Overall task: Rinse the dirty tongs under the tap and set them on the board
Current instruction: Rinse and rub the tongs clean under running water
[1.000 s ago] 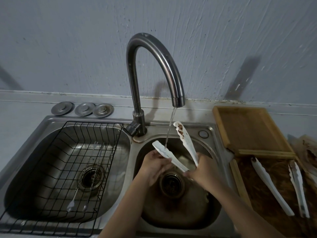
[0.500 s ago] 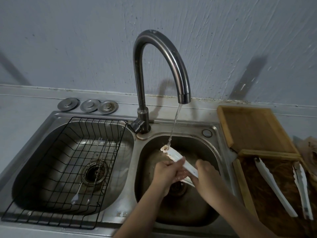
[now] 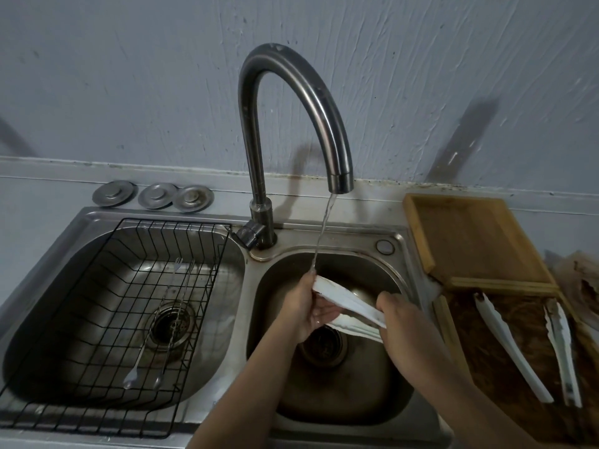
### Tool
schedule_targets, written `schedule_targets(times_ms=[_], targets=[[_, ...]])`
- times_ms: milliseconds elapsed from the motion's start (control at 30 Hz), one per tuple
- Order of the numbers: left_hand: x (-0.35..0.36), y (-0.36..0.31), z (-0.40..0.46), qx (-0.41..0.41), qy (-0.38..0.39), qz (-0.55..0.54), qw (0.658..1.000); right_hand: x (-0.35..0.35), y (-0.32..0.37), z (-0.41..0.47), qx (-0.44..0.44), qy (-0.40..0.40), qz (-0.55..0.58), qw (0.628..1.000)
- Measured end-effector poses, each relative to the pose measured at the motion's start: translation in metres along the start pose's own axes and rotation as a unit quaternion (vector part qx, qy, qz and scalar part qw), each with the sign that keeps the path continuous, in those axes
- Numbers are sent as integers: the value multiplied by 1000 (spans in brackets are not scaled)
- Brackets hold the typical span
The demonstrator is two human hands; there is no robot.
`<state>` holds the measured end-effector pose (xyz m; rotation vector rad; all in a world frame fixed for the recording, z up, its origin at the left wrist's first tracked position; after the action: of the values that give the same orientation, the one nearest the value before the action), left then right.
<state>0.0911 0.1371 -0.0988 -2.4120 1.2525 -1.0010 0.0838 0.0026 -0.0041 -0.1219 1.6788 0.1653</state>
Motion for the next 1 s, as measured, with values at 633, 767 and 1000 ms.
schedule_targets(times_ms=[633,767,1000], targets=[[38,-20,-41,490,61,647,581,-6,10,4,-14,-5,-6,1000],[13,-51,-29,448,-34,503,739,-12,24,7,-39,-16,-6,999],[-3,-92,-24,394,-7,395,830,-31,32,19,-76,-88,1,993]])
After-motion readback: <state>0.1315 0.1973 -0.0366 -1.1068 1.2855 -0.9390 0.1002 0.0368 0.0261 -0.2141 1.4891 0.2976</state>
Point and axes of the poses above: each hand's wrist, its own z-axis towards the middle knuckle, its own x-axis out of the palm, y = z × x, the point moved 10 cm from there along z, towards the middle knuckle, and after that the axes turned 12 degrees about -z, right-handed, at the moved point
